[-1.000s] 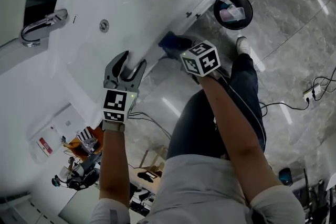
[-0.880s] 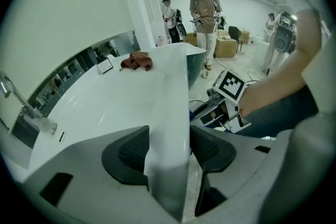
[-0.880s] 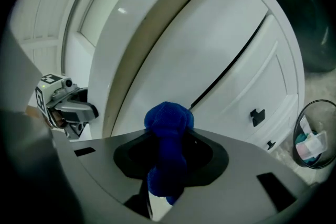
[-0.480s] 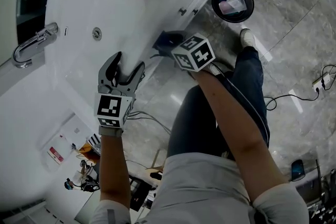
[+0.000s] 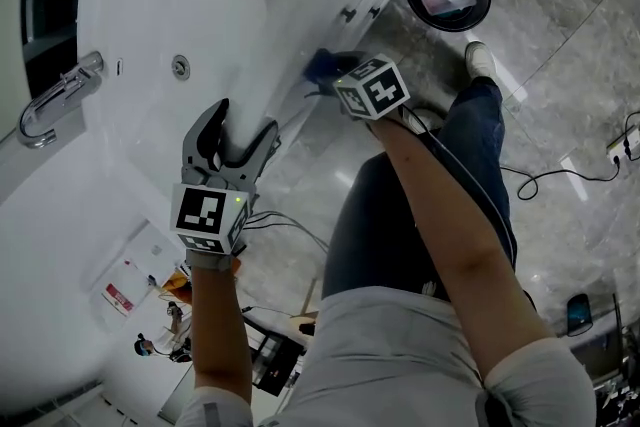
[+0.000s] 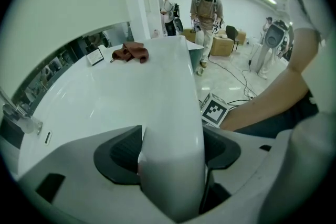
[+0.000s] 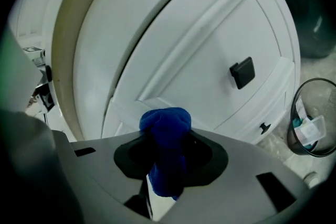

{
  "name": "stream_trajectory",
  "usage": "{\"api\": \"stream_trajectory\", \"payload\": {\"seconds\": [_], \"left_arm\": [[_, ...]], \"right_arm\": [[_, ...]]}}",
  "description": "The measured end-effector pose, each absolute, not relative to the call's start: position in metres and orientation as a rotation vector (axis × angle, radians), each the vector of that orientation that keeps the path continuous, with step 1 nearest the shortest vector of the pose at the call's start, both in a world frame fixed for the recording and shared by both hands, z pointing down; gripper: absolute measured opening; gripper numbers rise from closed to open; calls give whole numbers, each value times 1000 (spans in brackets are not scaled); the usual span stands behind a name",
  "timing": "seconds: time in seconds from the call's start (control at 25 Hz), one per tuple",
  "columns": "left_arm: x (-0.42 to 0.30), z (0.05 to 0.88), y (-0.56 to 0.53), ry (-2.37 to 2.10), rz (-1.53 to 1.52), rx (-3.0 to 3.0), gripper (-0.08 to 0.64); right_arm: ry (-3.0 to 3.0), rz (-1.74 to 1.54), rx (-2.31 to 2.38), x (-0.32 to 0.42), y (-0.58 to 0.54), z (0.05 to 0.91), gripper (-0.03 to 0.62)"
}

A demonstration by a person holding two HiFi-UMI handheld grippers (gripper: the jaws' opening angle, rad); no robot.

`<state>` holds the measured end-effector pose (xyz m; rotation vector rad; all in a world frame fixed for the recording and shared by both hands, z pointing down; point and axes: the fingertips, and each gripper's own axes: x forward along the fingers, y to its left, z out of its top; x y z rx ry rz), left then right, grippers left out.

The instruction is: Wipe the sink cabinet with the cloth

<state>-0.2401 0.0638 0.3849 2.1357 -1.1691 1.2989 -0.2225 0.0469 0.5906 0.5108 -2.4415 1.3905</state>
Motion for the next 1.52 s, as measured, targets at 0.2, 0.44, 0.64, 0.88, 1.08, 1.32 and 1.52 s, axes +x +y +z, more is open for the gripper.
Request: {"api": "stream_trajectory", "payload": {"seconds": [0.2, 0.44, 0.64, 0.88, 1.08, 1.32, 1.52], "left_arm": [[-241, 386, 64, -1162, 1294, 2122, 304], [-240, 386, 63, -1156, 1295, 2114, 307], [-240, 389, 63, -1166, 1329, 2100, 310], [-241, 391, 63, -1167, 1347, 2077, 314], [-242, 392, 63, -1154, 1350, 2070, 316], [-240, 392, 63, -1155, 1351, 2066, 316], [-242, 393, 63, -1162, 1374, 2055, 319]], "right_arm": [[-2370, 1382, 512, -220, 41, 629, 121], [-2285, 1415, 540, -215, 35, 667, 120], [-2258, 1398, 510, -213, 31, 684, 120], [-2242, 1433, 487, -206, 24, 687, 120], [-2260, 1532, 645, -170, -17, 687, 120], [-2225, 1547, 760, -135, -51, 698, 117], [-2199, 1518, 889, -101, -89, 706, 116]]}}
